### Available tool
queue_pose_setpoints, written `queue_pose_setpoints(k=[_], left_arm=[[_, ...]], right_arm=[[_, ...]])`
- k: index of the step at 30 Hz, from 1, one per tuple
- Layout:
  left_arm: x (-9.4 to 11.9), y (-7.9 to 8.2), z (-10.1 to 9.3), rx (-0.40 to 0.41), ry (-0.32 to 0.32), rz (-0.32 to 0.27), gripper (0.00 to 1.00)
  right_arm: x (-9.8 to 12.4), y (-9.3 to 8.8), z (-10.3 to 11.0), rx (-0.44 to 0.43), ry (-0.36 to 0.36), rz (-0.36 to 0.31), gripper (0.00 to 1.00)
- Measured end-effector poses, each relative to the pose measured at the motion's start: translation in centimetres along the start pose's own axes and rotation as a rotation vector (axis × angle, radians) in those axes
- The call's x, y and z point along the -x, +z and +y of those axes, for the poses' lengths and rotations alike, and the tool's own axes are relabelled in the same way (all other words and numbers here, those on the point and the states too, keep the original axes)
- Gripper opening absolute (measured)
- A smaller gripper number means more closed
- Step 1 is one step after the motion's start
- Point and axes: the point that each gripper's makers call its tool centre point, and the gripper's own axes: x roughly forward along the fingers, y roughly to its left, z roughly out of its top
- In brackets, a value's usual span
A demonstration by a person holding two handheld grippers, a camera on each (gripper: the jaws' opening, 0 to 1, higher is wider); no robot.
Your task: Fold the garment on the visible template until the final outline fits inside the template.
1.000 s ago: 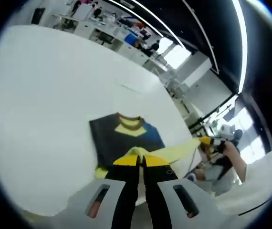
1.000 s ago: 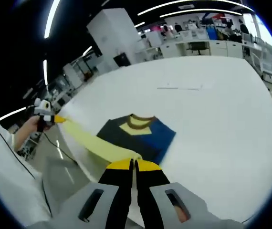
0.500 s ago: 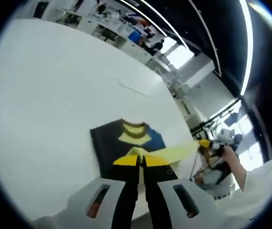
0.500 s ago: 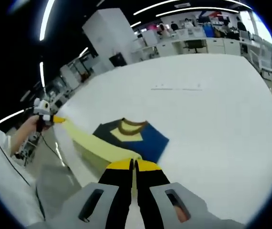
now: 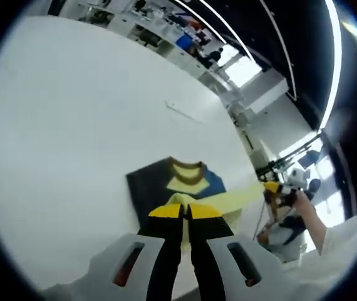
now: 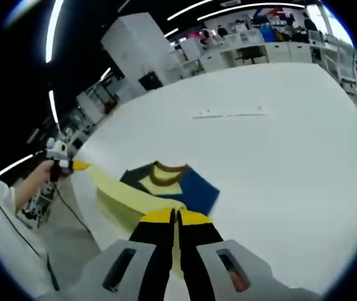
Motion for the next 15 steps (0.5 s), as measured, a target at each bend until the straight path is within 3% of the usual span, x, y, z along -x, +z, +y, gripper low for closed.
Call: queue_pose_setpoints(k=[15], left_arm=[[-2.8, 1.1, 2.0, 0.049, 0.006, 0.033, 0.0]], right_arm=[[-2.8, -0.1, -2.4, -0.036, -0.015, 0.036, 0.02]])
